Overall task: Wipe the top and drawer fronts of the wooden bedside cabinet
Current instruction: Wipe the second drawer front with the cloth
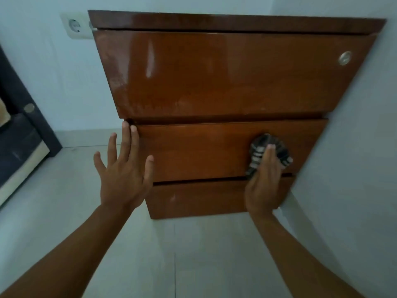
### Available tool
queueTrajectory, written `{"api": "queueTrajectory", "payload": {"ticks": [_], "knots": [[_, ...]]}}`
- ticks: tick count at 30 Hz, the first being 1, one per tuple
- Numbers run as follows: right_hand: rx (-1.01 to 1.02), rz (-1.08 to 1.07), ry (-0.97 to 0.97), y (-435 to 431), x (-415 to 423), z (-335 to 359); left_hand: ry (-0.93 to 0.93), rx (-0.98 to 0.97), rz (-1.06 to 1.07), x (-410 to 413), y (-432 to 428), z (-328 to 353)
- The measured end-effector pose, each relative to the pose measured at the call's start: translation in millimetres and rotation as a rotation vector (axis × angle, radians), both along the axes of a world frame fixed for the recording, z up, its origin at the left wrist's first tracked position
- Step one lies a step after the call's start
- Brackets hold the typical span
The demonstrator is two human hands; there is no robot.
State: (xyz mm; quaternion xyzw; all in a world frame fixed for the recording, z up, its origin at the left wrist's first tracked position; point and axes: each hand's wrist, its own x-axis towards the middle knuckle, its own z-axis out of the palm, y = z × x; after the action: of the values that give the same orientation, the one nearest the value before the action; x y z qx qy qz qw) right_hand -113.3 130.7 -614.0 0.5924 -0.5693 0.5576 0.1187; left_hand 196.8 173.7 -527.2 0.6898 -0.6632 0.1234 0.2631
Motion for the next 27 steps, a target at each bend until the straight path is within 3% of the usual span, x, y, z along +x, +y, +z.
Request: {"api": "queueTrajectory", "payload": {"ticks": [6, 12, 19, 27], "knots": [[0.024, 0.341, 0.426, 7, 168, -21, -0.006, -0.002, -0.015, 8, -1, -2], [0.13, 0.239, 0.638, -6, 164, -41, 0.005, -0.026, 0.0, 6, -3, -5], [0.245, 0.022, 0.591, -16, 44, -53, 0.03, -0.064, 0.03, -3, -7, -10], [0.217, -0.197, 0.293, -22, -68, -20, 0.03, -0.054, 0.04, -5, -7, -10]]}}
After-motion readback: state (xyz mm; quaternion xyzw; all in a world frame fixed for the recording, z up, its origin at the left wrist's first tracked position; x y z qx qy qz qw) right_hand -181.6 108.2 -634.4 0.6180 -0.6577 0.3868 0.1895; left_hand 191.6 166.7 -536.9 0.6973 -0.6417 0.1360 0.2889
